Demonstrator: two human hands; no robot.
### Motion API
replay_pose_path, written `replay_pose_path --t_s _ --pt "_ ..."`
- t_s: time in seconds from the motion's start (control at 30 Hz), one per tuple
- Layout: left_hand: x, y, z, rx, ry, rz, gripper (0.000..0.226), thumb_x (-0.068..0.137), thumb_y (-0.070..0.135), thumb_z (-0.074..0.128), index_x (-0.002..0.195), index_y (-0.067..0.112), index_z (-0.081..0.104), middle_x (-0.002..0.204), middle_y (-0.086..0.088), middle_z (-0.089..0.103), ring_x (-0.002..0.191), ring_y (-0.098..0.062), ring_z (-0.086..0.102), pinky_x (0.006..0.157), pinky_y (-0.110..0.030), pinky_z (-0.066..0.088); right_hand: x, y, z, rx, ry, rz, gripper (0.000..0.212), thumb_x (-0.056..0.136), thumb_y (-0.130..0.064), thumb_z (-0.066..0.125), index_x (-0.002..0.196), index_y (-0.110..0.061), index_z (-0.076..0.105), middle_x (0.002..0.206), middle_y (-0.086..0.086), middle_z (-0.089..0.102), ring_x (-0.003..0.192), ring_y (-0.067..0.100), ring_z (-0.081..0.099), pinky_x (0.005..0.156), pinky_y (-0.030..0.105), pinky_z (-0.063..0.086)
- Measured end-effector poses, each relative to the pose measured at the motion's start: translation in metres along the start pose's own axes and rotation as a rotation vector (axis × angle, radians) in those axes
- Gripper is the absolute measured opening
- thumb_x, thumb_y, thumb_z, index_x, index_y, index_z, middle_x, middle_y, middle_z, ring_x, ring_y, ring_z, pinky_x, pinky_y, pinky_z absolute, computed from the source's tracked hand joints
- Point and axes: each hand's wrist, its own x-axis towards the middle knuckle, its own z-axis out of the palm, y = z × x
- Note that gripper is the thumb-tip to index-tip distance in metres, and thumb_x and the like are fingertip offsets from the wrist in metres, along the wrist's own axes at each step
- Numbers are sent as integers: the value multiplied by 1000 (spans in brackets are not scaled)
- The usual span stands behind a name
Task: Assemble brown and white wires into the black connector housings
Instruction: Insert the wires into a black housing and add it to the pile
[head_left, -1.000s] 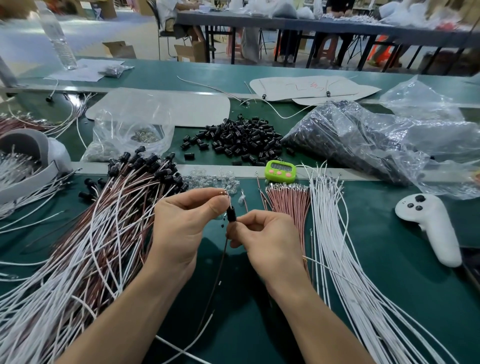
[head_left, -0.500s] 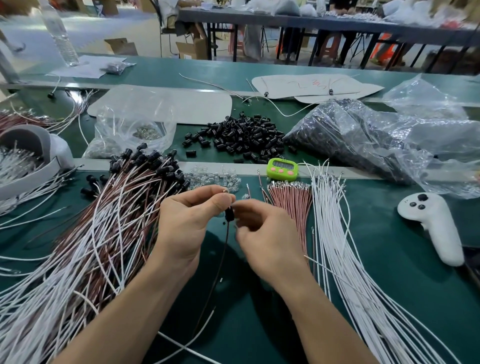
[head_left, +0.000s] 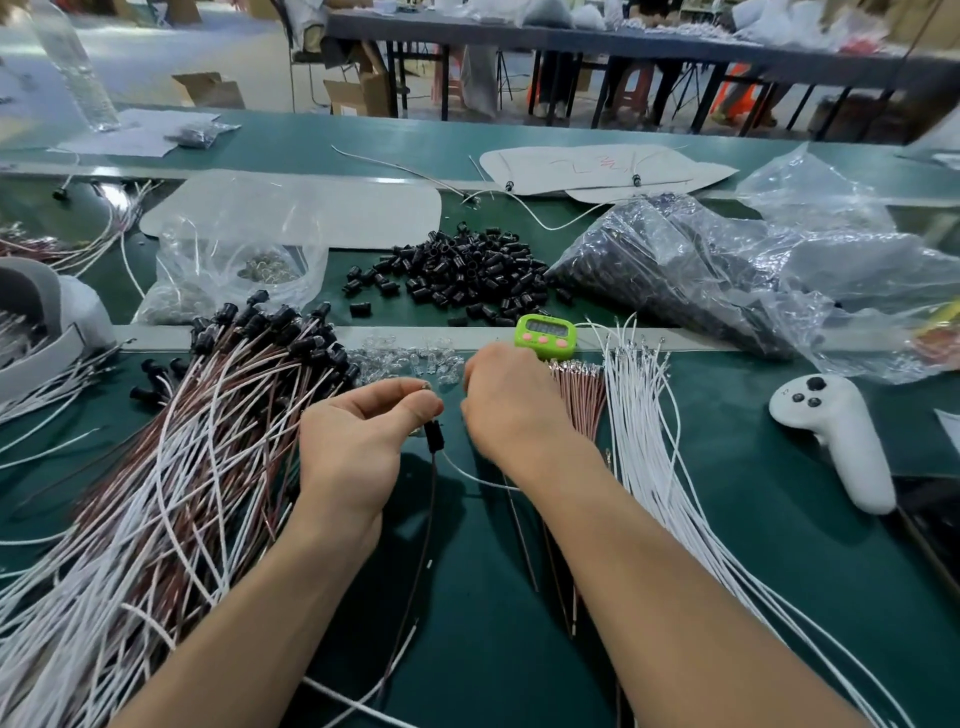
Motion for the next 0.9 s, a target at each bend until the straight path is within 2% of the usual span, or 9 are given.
replay_pose_path --t_s 0.07,0.17,0.27,0.33,0.4,0.47,0.53,0.67,0.9 --pt "0 0 0 12 2 6 17 73 5 87 75 21 82 77 -6 79 72 -10 72 66 -10 51 2 3 4 16 10 8 15 93 -6 67 105 -10 76 99 16 74 95 33 71 84 40 61" --pt "-1 0 1 31 16 11 14 73 4 87 73 17 81 76 -7 78 71 -11 72 66 -12 53 -1 11 6 137 86 1 16 94 -12 65 91 -15 80 85 8 76 82 28 72 75 34 59" --pt "-1 1 0 49 15 16 13 74 4 87 73 16 81 75 -6 78 70 -12 72 66 -13 54 -16 20 6 608 159 65 18 90 -21 67 76 -21 78 66 -5 75 59 13 72 58 25 56" --pt "-3 1 1 76 -4 24 14 74 4 87 73 17 81 73 -5 78 67 -10 72 65 -14 54 -27 24 8 884 125 90 15 86 -22 66 74 -20 76 64 -3 75 51 13 70 49 19 48" --pt "-5 1 2 95 -34 35 17 74 4 87 73 20 81 72 -3 78 65 -8 70 63 -13 52 -33 27 12 1022 95 89 12 82 -24 65 77 -18 73 66 2 75 49 15 67 50 21 47" --pt "-7 1 3 117 -66 54 22 73 4 87 71 25 82 72 -3 78 66 -8 70 64 -12 52 -33 29 14 1076 87 74 8 81 -24 65 80 -18 71 67 5 75 48 16 64 52 24 49" --pt "-8 1 4 149 -112 64 26 73 3 88 71 28 82 71 -2 78 64 -7 70 64 -12 52 -33 32 13 1117 88 30 6 85 -19 66 80 -19 69 68 6 76 50 16 64 53 22 49" --pt "-9 0 3 198 -177 56 20 72 2 87 75 21 82 70 -4 77 60 -8 68 61 -15 52 -32 35 10 1157 100 -62 17 92 -6 68 80 -18 72 68 9 74 52 15 61 54 21 49" --pt "-7 -2 2 173 -183 38 18 71 0 88 75 17 82 70 -6 77 60 -8 70 60 -14 52 -31 40 13 1059 67 -114 17 93 -8 70 82 -20 76 64 0 71 61 10 63 59 21 49"
